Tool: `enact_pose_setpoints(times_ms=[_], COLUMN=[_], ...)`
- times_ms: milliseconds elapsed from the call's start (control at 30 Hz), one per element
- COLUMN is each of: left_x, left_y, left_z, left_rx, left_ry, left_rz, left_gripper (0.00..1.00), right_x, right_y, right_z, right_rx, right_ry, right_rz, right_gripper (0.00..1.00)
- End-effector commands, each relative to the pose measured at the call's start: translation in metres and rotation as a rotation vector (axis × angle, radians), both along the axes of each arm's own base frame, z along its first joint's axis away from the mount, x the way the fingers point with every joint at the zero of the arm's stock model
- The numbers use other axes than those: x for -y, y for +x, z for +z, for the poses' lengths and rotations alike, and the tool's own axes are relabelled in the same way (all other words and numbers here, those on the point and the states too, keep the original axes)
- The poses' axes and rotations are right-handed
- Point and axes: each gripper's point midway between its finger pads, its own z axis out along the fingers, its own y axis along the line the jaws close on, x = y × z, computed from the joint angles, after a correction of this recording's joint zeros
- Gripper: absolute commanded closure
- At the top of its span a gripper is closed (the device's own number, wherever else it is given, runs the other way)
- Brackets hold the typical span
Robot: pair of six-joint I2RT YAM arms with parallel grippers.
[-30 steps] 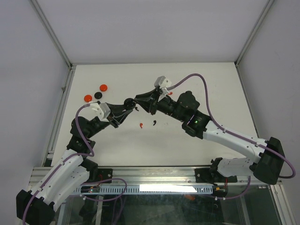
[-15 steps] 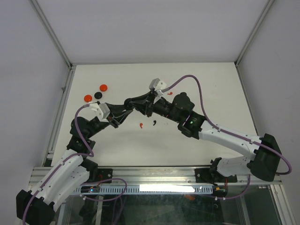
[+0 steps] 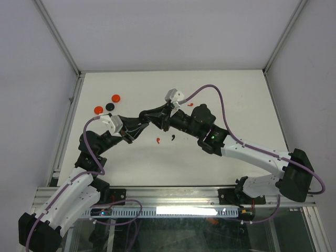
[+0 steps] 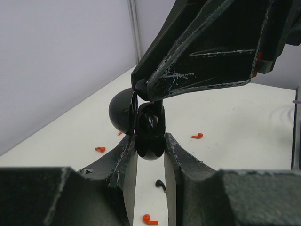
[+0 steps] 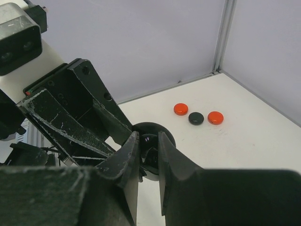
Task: Insert the wireless bluetooth earbuds into the charging case
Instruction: Place the earbud in the charging case.
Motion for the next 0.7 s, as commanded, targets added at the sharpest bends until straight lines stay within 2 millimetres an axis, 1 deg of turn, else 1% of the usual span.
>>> enact_pose_setpoints(times_ms=[0,200,500,533,567,633,667], left_x=[-0.0026,-0.0045,-0.0045,-0.0044,-0.0045,-0.0041,-0.0038], left_y=[-0.0022,0.0006,0.0011,0.0014,0.0016,0.0016,0.0017], left_z=[0.0187,0.0193,0.0189,0.0185,0.0183,0.0183,0.0179], left_rx=[0.058,0.041,0.034,0.034,0.033,0.032,0.030], left_ry=[-0.041,-0.055,-0.057,-0.056,-0.056,-0.056,-0.055], left_rz=[0.001,0.015,0.015,0.015,0.016,0.014,0.013], left_gripper=[1.00,1.00,1.00,1.00,1.00,1.00,1.00], right_x=[-0.0012,0.0004,-0.0041,-0.0033,-0.0024,-0.0009,0.0002], right_y=[-0.0007,-0.0042,-0.0054,-0.0048,-0.0046,-0.0048,-0.0054], right_z=[0.0141,0.0124,0.0093,0.0099,0.0114,0.0140,0.0158], right_rx=[0.047,0.073,0.068,0.062,0.062,0.062,0.062], right_ry=[0.029,0.018,-0.006,-0.003,0.000,0.003,0.004], right_rz=[-0.014,-0.001,0.011,0.005,0.002,-0.003,-0.003], right_gripper=[0.85,0.84,0.84,0.76,0.73,0.68,0.68])
